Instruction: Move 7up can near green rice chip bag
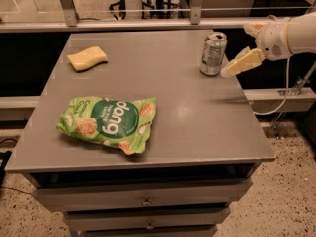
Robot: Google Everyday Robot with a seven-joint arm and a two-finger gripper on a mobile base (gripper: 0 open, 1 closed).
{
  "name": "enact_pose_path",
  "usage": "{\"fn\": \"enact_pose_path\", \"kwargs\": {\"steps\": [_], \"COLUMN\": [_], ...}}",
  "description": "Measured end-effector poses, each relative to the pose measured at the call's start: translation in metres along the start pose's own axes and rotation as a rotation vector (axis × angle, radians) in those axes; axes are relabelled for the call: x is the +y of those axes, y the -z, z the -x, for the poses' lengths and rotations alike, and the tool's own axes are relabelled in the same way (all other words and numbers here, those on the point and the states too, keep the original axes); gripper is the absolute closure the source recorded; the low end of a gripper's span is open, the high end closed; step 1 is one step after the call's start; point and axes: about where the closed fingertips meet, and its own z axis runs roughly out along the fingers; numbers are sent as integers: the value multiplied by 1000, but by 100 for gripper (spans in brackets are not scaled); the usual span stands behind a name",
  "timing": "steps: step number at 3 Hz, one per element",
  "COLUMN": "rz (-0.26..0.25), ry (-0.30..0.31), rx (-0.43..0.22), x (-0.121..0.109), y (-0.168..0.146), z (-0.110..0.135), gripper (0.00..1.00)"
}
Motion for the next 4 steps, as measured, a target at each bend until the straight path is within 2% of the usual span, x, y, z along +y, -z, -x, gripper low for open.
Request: {"fn": "enact_pose_path", "kwargs": {"steps": [1,2,3,4], "rz": [-5,-3,36,52], "ry": [-28,-44,-93,-114], "rx": [-108,-168,-202,-212], "x": [-14,-18,-7,-1], "y": [-18,-28,-56,-68], "z": [11,18,12,7], "gripper": [0,0,3,24]}}
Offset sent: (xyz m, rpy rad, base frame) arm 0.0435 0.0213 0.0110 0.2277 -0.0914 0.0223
